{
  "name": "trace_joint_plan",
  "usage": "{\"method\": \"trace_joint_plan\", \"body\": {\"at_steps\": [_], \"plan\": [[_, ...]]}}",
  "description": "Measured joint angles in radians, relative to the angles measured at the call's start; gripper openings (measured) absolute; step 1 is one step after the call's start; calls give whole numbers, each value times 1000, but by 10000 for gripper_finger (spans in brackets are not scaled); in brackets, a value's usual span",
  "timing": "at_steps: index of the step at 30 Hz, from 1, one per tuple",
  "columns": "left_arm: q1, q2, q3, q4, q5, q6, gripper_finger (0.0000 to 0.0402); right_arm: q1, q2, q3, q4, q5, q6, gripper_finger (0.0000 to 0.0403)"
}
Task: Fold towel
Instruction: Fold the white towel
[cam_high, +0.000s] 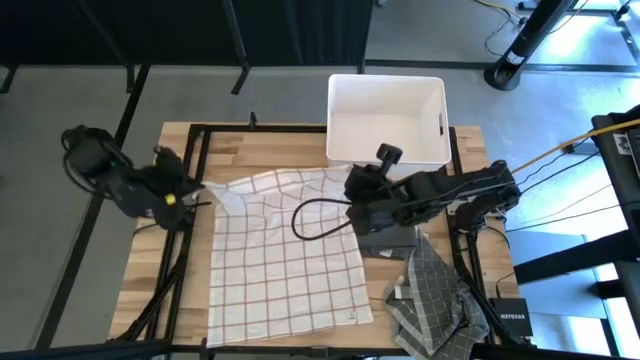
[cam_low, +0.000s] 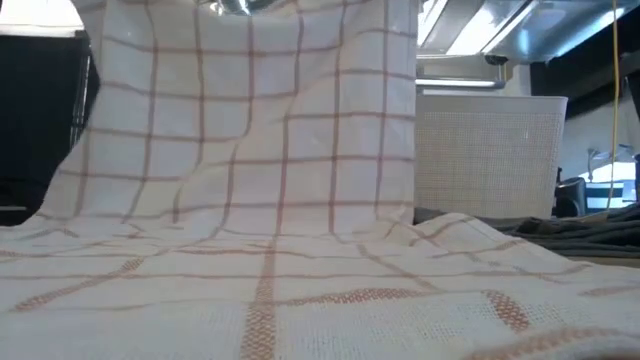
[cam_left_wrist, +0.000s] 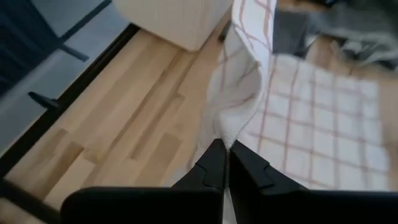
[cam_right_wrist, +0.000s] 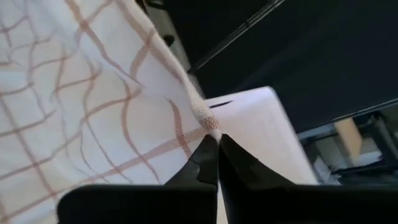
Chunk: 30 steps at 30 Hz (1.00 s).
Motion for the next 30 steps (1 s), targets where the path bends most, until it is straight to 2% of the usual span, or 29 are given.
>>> {"method": "trace_joint_plan", "body": {"at_steps": [6, 11, 15, 19, 24, 27, 30], "plan": [[0, -37, 106, 2, 5, 32, 1, -35, -6, 0, 27, -14, -84, 5], [0, -38, 193, 3, 78, 69, 1, -99, -6, 0, 28, -152, -85, 5], [0, -37, 219, 2, 195, 79, 1, -131, -6, 0, 29, -237, -83, 5], [0, -32, 160, 3, 305, 16, 1, -104, -6, 0, 24, -315, -42, 5], [-18, 22, 38, 3, 437, -57, 1, 4, -6, 0, 23, -393, 47, 5], [-62, 62, -43, 30, 483, -135, 1, 76, -5, -28, 35, -445, 132, 5], [-124, 105, -125, 130, 506, -208, 1, 151, 5, -91, 46, -498, 228, 5]]}}
